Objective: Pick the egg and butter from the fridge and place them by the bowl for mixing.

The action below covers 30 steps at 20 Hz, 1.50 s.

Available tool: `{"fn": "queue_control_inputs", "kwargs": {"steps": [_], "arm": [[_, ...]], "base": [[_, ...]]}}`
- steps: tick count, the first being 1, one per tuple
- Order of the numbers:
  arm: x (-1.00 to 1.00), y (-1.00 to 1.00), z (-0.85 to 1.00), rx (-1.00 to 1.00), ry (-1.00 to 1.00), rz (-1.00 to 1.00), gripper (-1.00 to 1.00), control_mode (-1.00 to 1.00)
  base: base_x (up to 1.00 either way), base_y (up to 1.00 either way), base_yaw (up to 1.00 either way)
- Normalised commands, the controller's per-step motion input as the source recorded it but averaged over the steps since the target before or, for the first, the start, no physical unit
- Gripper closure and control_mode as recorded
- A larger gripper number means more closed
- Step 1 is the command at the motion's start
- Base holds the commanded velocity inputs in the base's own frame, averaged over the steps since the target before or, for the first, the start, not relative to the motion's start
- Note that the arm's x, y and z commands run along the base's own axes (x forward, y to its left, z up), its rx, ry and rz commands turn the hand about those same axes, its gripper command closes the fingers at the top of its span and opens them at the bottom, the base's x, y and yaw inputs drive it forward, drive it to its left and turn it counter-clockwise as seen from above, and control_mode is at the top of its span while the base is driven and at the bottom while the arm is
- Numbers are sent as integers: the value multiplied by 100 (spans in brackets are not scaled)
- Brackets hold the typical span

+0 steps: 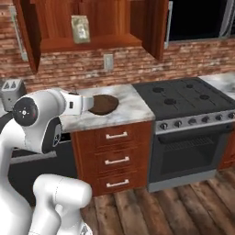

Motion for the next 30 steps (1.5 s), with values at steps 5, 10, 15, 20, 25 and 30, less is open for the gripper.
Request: {"fn": "queue_control_inputs", "kwargs": {"steps": [5,10,15,20,25,30], "arm": [[0,0,0,0,0,0,100,100],[0,0,0,0,0,0,100,100],[0,0,0,0,0,0,100,100],[0,0,0,0,0,0,100,100],[0,0,0,0,0,0,100,100],[0,0,0,0,0,0,100,100]], "base": [[100,-51,37],[79,-76,29],[33,-56,23],[0,0,8],[0,0,51],[0,0,44]]}}
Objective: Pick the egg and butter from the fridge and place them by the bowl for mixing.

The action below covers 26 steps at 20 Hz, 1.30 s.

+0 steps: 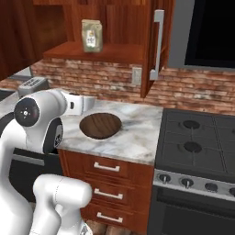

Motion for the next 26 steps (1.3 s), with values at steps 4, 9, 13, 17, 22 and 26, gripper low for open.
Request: {"fn": "queue_control_inputs", "kwargs": {"steps": [4,9,13,17,22,26], "arm": [[0,0,0,0,0,0,100,100],[0,0,0,0,0,0,100,100],[0,0,0,0,0,0,100,100],[0,0,0,0,0,0,100,100],[0,0,0,0,0,0,100,100],[0,0,0,0,0,0,100,100]], "base": [[5,5,16],[46,37,1],[68,58,0],[57,11,-2],[78,1,-1],[71,7,0]]}}
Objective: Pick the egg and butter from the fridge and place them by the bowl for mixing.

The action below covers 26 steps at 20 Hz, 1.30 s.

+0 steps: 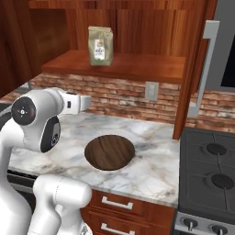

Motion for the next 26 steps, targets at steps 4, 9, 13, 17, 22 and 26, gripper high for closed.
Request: {"fn": "queue_control_inputs", "kwargs": {"steps": [4,9,13,17,22,26], "arm": [[50,10,-40,-8,76,0,100,-100],[55,19,-34,-7,77,0,100,-100],[15,14,-14,-4,21,0,100,-100],[0,9,-14,0,0,0,100,-100],[10,64,-80,0,-1,3,100,-100],[8,58,-79,1,0,5,100,-100]], "base": [[0,0,0],[0,0,0],[0,0,0],[0,0,0],[0,0,0],[0,0,0]]}}
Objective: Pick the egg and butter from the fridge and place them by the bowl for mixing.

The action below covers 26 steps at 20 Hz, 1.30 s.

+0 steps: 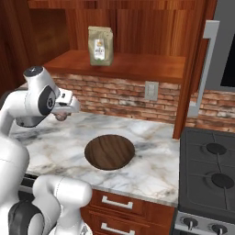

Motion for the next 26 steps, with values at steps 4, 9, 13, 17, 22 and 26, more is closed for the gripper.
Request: {"fn": "queue_control_inputs", "kwargs": {"steps": [4,9,13,17,22,26], "arm": [[1,44,-68,2,0,6,100,-100],[2,38,-63,0,0,2,100,-100],[9,14,-39,-4,0,4,100,-100],[3,0,-13,-1,5,3,100,-100],[11,-1,-9,2,5,-1,100,-100],[25,0,-20,0,2,0,100,-100]], "base": [[0,0,0],[0,0,0],[0,0,0],[0,0,0],[0,0,0],[0,0,0]]}}
